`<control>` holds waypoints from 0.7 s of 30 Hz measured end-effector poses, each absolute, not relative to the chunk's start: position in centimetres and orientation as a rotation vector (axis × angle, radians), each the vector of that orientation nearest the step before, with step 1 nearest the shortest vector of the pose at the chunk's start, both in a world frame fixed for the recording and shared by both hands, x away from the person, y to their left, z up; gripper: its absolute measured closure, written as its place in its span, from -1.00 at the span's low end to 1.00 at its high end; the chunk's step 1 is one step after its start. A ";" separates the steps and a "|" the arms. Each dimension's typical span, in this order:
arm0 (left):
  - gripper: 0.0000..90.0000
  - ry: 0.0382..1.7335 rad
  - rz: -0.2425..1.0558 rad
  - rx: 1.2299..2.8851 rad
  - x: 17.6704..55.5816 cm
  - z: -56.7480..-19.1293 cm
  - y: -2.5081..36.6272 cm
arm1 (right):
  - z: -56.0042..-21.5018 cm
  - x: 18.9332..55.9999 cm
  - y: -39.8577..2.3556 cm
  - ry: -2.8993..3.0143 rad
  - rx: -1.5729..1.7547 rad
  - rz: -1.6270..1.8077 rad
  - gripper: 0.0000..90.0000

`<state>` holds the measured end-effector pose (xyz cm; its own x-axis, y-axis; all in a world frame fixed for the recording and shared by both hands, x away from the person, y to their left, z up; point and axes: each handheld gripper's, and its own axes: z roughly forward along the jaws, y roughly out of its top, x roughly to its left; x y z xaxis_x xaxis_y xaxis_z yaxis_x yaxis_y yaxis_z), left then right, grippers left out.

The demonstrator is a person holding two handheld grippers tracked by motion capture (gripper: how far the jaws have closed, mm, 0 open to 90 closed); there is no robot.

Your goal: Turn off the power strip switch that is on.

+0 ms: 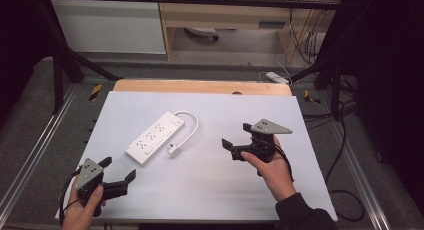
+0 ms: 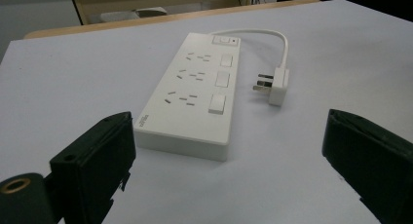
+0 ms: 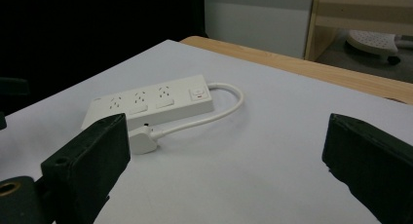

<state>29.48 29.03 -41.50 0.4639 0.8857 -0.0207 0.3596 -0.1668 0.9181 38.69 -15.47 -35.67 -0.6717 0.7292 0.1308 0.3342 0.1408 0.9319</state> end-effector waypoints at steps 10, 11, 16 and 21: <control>-0.89 1.085 0.686 1.733 29.4 -41.5 29.3 | -35.6 39.4 -12.3 2.117 0.986 1.565 -0.90; -0.89 1.084 0.686 1.732 29.4 -41.5 29.4 | -35.5 39.4 -12.0 2.120 0.985 1.570 -0.89; -0.89 1.085 0.682 1.733 29.4 -41.5 29.4 | -35.5 39.6 -10.5 2.139 0.955 1.576 -0.83; -0.89 1.087 0.678 1.720 29.3 -41.4 29.5 | -35.6 40.0 -9.4 2.138 0.949 1.598 -0.58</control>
